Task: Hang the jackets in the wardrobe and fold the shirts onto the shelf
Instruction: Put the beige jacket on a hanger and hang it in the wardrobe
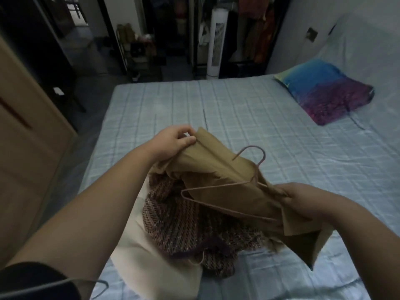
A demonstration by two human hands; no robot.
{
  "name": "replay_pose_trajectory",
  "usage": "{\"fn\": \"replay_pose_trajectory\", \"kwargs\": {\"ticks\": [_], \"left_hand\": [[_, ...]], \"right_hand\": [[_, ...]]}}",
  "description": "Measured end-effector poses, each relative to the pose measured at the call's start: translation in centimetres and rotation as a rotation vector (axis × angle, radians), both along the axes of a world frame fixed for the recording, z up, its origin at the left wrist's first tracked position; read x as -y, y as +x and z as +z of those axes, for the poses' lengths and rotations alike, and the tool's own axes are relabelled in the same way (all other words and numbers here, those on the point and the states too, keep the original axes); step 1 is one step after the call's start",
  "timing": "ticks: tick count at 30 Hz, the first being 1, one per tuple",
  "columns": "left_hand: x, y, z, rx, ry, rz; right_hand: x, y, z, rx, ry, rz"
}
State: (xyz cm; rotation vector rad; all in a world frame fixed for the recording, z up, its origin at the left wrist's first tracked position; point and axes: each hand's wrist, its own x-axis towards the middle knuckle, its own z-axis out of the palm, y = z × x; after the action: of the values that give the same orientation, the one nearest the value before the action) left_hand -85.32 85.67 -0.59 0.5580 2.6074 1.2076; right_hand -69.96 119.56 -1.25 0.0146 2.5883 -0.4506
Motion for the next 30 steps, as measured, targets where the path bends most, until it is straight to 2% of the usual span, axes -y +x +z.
{"fn": "replay_pose_trajectory", "kwargs": {"ticks": [4,8,12,16,21,27,30], "left_hand": [[0.2,-0.1,2.2,-0.118,-0.014,0.047],[0.7,0.5,2.7,-0.197,-0.003,0.123],[0.8,1.6,3.2,-0.237,0.072,0.202],[0.8,2.6,3.2,-0.343,-0.024,0.271],[-0.9,4.6,3.1,-0.368,0.069,0.344],[-3.1,7.5,2.3,-0.32,0.179,0.431],[-2.9,8.0,3.0,-0.172,0.167,0.578]], "right_hand": [[0.3,-2.2,1.0,-0.217,0.034,-0.109],[1.4,-3.9,1.3,-0.309,0.148,-0.139],[2.1,-5.3,2.8,-0.402,0.085,-0.23],[2.8,-5.8,4.5,-0.489,0.071,-0.247],[3.9,-5.8,7.6,-0.449,-0.174,-0.205],[4.2,-4.6,9.0,-0.485,-0.331,-0.066],[4.2,-3.8,9.8,-0.436,-0.526,-0.067]]}}
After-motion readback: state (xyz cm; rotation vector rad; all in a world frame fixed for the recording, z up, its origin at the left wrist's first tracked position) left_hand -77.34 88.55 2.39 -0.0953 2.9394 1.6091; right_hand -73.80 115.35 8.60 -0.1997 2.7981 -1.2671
